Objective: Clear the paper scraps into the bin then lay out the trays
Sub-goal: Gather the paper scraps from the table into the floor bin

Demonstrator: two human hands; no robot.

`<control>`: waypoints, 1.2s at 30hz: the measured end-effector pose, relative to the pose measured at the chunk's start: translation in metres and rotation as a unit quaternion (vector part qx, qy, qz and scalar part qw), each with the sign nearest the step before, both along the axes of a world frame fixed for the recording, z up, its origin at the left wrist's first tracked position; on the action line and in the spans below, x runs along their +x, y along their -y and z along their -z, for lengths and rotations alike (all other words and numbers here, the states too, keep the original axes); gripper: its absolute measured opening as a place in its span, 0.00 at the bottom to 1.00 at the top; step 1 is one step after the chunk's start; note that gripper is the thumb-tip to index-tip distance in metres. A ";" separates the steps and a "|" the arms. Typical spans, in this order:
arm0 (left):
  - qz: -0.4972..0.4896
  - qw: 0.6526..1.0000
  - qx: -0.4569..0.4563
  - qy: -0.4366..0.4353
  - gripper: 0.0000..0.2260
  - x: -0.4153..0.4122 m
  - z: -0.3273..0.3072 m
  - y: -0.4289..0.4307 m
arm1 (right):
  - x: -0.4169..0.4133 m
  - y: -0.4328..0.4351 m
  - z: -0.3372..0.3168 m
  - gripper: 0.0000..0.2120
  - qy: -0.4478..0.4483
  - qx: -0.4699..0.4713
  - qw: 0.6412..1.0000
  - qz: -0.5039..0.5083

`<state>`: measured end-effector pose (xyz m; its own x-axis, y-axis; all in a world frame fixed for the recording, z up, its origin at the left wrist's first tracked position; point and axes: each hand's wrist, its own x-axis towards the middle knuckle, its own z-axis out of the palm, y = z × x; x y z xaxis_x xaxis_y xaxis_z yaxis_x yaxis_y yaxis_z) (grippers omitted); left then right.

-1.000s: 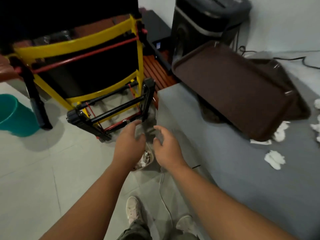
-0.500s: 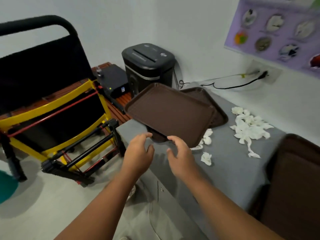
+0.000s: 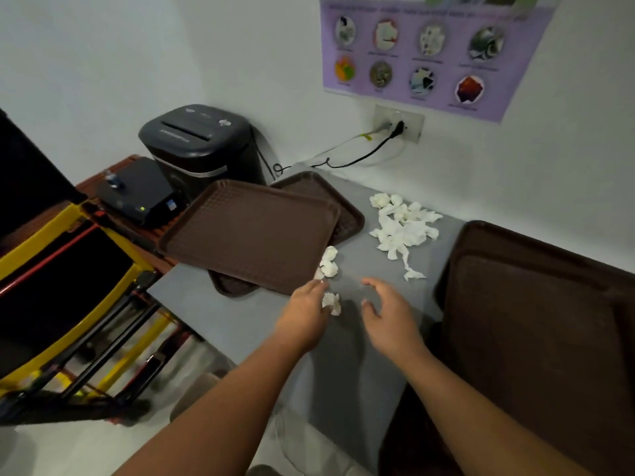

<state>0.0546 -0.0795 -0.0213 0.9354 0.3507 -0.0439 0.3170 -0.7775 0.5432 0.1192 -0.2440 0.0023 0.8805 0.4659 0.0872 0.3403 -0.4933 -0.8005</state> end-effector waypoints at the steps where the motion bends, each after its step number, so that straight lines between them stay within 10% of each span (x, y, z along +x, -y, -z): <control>1: 0.011 1.000 0.014 -0.024 0.20 0.004 0.003 0.002 | 0.001 0.004 0.001 0.17 -0.001 -0.002 1.000 0.004; 14: 0.123 0.983 0.067 -0.118 0.10 0.026 0.021 -0.002 | 0.003 0.003 0.007 0.15 0.017 0.005 0.999 0.029; 36: 0.003 0.987 -0.134 0.084 0.06 0.053 -0.065 -0.131 | 0.042 -0.113 0.025 0.17 -0.076 -0.085 0.990 0.086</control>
<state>0.1074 0.0513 0.0435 0.9393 0.3424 0.0219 0.2005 -0.5995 0.7749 0.1608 -0.1306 -0.0229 0.9451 0.3046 -0.1182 0.1223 -0.6653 -0.7365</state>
